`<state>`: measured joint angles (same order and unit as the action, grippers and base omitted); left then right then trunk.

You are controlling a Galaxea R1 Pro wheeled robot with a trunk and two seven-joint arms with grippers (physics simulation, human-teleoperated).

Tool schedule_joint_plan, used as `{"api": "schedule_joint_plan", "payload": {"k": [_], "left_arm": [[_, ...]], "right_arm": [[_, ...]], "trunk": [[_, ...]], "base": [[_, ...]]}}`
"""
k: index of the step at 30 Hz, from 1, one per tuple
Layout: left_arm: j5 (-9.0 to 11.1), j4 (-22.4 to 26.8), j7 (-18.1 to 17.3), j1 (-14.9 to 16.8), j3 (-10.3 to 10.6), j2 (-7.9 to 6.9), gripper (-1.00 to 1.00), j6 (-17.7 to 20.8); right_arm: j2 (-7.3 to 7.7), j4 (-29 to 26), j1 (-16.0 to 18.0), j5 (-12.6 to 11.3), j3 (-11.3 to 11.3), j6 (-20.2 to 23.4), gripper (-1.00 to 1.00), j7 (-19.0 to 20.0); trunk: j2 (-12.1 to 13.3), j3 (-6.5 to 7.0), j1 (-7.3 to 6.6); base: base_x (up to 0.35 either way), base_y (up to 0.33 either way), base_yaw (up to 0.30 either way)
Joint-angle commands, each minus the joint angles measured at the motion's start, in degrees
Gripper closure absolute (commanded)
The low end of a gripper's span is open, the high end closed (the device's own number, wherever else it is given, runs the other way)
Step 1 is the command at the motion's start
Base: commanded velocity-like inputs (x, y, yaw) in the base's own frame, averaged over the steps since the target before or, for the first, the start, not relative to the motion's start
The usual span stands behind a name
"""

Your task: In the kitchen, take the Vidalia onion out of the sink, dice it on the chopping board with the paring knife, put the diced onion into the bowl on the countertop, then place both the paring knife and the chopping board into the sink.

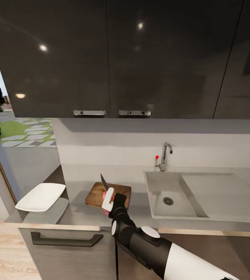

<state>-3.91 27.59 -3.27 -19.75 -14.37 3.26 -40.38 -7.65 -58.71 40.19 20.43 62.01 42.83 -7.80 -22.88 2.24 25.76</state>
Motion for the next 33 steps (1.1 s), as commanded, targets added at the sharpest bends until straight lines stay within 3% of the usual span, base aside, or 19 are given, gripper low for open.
{"api": "schedule_joint_plan", "payload": {"k": [1,8,15,33], "left_arm": [[-0.40,0.09,-0.35,-0.03,-0.48,0.08,-1.00,-0.05],[-0.41,0.09,-0.36,-0.03,-0.48,0.08,-1.00,-0.04],[-0.41,0.04,-0.33,-0.03,-0.48,0.05,-1.00,-0.04],[-0.48,-0.35,-0.36,-0.03,-0.48,0.08,-1.00,-0.05]], "right_arm": [[0.01,0.00,0.06,-0.38,0.21,0.32,1.00,-0.31],[-0.20,3.58,0.06,-0.90,0.22,-0.43,1.00,0.03],[-1.64,8.56,0.06,-0.91,0.21,-2.55,1.00,0.06],[-2.10,11.14,0.06,-0.91,0.21,-3.53,1.00,0.13]], "trunk": [[-0.03,-0.01,0.03],[-0.03,-0.01,0.03],[-0.03,-0.01,0.03],[-0.03,-0.01,0.03]], "base": [[0.014,0.013,0.000],[0.003,0.003,0.000],[0.000,0.000,0.000],[0.021,0.004,0.000]]}}
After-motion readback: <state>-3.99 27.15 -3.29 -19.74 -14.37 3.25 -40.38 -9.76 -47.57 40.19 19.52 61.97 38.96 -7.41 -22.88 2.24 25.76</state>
